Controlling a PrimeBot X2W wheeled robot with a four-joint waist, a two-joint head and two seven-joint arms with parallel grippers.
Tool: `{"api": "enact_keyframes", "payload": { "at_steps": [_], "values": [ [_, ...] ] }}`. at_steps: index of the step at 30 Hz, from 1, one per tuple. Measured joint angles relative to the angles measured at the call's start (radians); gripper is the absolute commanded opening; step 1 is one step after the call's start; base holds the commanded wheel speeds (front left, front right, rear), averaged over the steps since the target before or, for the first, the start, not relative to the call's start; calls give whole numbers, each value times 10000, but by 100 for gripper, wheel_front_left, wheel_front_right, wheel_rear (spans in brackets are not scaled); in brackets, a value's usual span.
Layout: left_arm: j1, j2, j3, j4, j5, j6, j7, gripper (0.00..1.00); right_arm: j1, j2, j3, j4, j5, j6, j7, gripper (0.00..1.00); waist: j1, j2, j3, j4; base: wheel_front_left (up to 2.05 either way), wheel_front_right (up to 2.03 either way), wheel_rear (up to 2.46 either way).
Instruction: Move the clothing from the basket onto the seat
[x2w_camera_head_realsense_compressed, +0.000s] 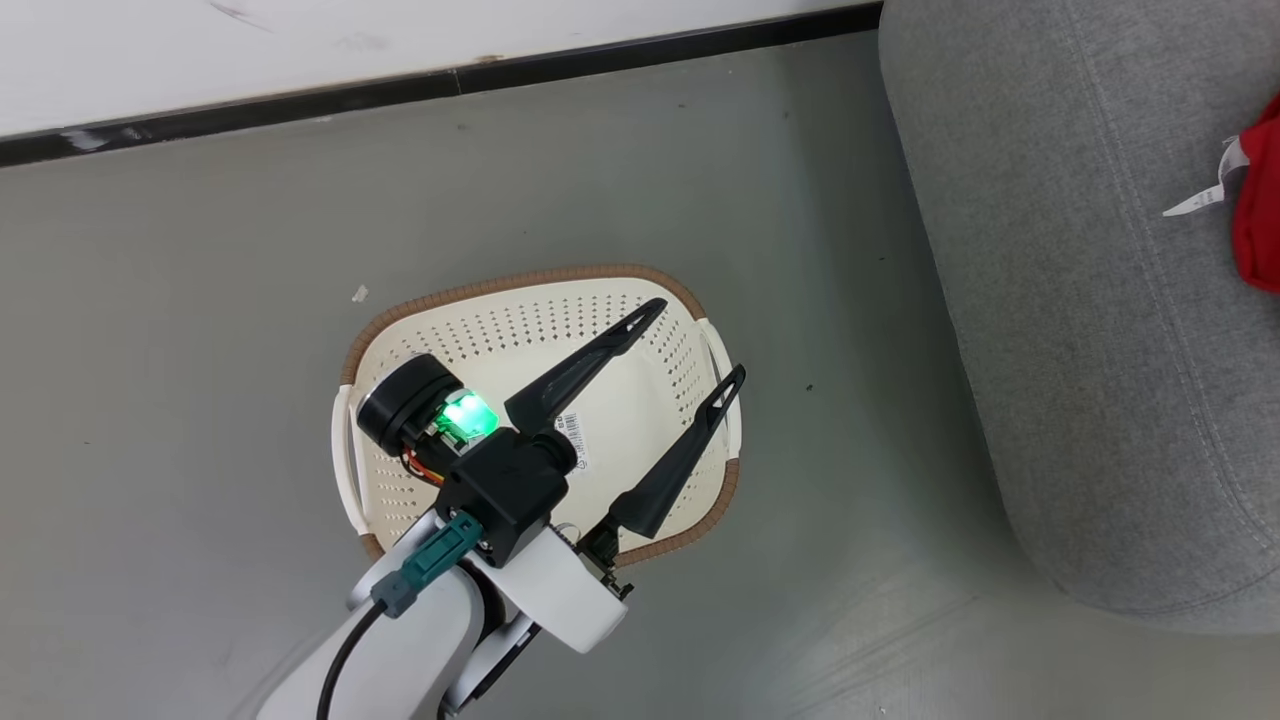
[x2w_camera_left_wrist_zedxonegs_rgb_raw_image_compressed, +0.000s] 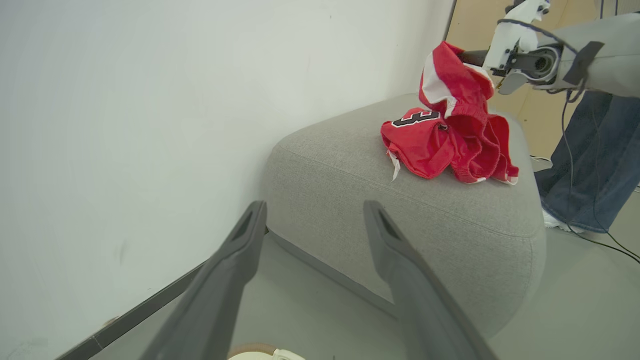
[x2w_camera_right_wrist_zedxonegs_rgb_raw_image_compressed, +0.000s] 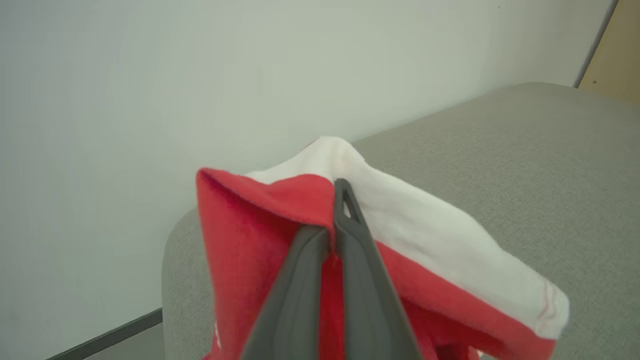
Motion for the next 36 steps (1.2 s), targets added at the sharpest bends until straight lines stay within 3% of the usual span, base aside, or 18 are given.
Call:
{"api": "enact_keyframes", "payload": {
  "at_steps": [8, 9, 11, 12, 14, 15, 25, 36],
  "values": [
    [-244, -15, -17, -10, 12, -69, 29, 100, -204, 25, 288, 495, -203, 0, 8, 0, 0, 0, 403, 174, 0, 0, 0],
    [-273, -19, -19, -10, 25, -73, 29, 100, -257, 25, 274, 554, -203, 2, 8, 22, 0, 0, 449, 187, 0, 0, 0],
    [-357, -27, -6, -8, 56, -75, 27, 100, -323, 23, 219, 656, -203, 2, 8, 39, 0, 0, 532, 204, 0, 0, 0],
    [-387, -25, 8, -6, 92, -75, 27, 100, -347, 27, 163, 752, -201, 2, 6, 80, 0, 0, 607, 212, 0, 0, 0],
    [-432, -23, 27, 8, 96, -75, 2, 100, -399, 44, 123, 809, -199, 2, -4, 97, 0, 0, 668, 203, 0, 0, 0],
    [-470, -15, 48, 40, 96, -77, -33, 100, -451, 86, 104, 853, -196, 2, -8, 100, 0, 0, 681, 186, 0, 0, 0],
    [-525, -10, 144, 374, 92, -88, -293, 100, -485, 493, 299, 892, 261, 0, -100, 100, 0, 0, 529, -46, 0, 0, 0],
    [-522, 21, 552, 815, -13, -69, -560, 100, 125, 566, 1070, 33, 823, 0, -201, 100, 0, 0, 67, -267, 0, 0, 0]
  ]
}}
